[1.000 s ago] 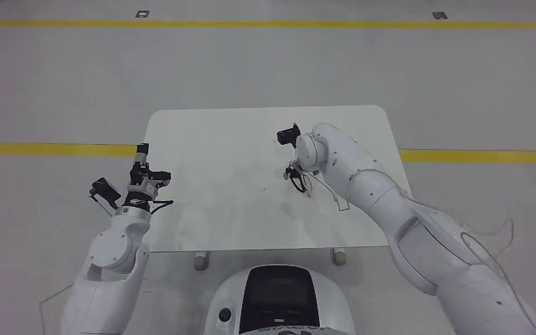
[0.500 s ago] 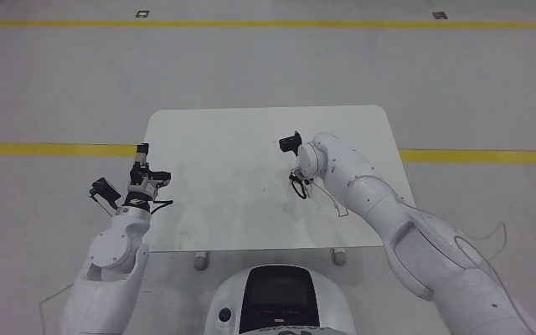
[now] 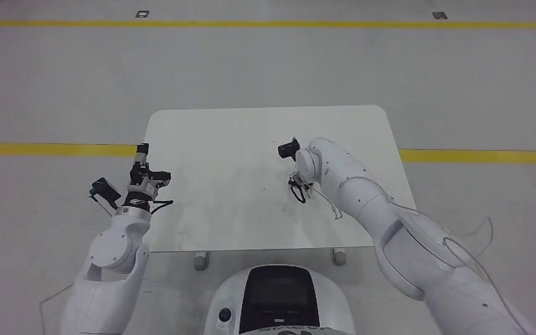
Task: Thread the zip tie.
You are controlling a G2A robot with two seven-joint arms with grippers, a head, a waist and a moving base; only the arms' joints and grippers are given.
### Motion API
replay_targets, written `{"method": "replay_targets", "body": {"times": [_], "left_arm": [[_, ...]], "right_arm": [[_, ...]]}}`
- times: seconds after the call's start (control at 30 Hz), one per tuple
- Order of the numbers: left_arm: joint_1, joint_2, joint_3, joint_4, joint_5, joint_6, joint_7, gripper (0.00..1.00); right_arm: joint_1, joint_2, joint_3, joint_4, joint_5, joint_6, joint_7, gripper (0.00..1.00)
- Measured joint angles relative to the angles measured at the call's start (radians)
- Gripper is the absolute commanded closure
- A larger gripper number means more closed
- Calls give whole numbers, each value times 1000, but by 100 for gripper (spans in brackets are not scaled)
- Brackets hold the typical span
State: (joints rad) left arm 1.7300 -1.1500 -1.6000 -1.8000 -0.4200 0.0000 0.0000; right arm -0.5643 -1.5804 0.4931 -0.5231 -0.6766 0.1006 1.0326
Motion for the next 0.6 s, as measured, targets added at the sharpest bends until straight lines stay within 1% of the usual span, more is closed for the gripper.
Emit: {"method": "replay_targets", "body": {"times": [0.07,0.3,0.4,0.6], "left_arm": [[0,0,0,0,0,0,0,0],[0,0,0,0,0,0,0,0],[0,0,0,0,0,0,0,0],[0,0,0,0,0,0,0,0]], "right_arm": [[5,-9,-2,16,1,-13,12,82],[19,-34,-4,61,9,-49,44,79],[20,-43,-2,75,9,-52,26,76],[18,-60,4,106,12,-42,-16,79]]}}
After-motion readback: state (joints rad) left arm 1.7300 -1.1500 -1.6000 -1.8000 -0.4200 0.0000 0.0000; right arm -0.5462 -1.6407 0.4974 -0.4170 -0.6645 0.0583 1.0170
